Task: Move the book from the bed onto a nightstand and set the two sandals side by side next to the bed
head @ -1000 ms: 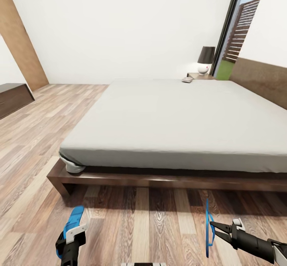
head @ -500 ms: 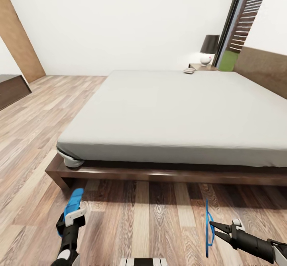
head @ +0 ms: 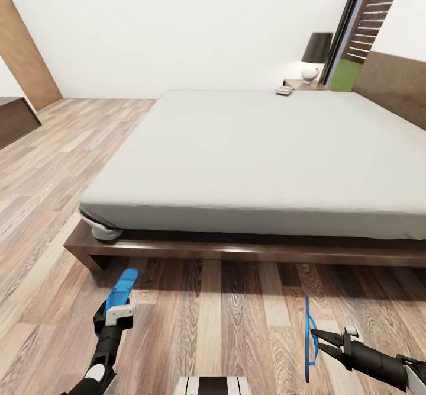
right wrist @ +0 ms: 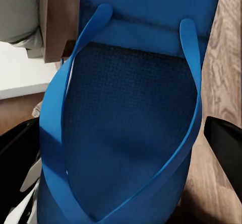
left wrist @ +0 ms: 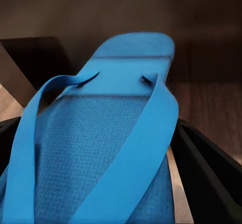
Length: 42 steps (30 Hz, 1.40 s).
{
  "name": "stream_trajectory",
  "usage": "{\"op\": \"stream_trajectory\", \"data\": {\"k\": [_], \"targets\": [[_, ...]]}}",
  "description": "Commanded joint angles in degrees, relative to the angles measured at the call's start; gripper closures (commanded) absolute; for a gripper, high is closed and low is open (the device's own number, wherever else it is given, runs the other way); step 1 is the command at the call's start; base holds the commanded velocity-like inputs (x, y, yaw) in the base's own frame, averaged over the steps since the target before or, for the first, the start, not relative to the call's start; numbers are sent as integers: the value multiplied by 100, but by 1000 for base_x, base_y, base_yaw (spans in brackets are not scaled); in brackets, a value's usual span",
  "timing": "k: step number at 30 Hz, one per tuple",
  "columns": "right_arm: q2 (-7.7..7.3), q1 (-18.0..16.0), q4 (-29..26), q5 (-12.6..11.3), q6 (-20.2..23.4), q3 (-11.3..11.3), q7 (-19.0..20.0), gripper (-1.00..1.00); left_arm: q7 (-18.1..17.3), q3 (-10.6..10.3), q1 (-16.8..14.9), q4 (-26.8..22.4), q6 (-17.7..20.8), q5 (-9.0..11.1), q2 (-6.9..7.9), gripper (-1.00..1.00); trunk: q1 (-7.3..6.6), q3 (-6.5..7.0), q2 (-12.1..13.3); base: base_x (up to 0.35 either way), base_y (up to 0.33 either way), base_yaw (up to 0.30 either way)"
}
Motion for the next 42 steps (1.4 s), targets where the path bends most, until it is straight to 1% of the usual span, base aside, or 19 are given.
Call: {"op": "stream_trajectory", "data": {"k": [1,14,16,18,21,26,38,42], "targets": [[0,-2,1,-15,58,-12,10,100,60,-48,-4,3,-11,-7,9,100,1,-27,-3,0,0,0],[-21,-2,-61,-18,62,-19,34,100,78,-29,-4,21,-11,-6,13,100,35,-315,-21,0,0,0],[-71,-2,-243,-21,123,-20,151,100,79,-29,-4,22,-11,-6,12,100,40,-359,-23,0,0,0],[-197,-2,-389,-25,308,-16,352,100,81,-29,-4,22,-11,-6,10,100,45,-403,-26,0,0,0],[-298,-2,-479,-24,538,-20,657,100,87,-29,-4,22,-11,-6,5,100,53,-470,-30,0,0,0],[-322,-2,-493,-24,596,-15,742,100,90,-29,-4,22,-11,-6,3,100,66,-581,-37,0,0,0],[-325,-2,-494,-24,603,-12,750,100,97,-20,-4,22,-11,5,3,100,97,-846,-53,0,0,0],[-324,-2,-494,-24,603,-12,753,100,103,0,-4,22,-21,40,3,100,107,-935,-58,0,0,0]]}}
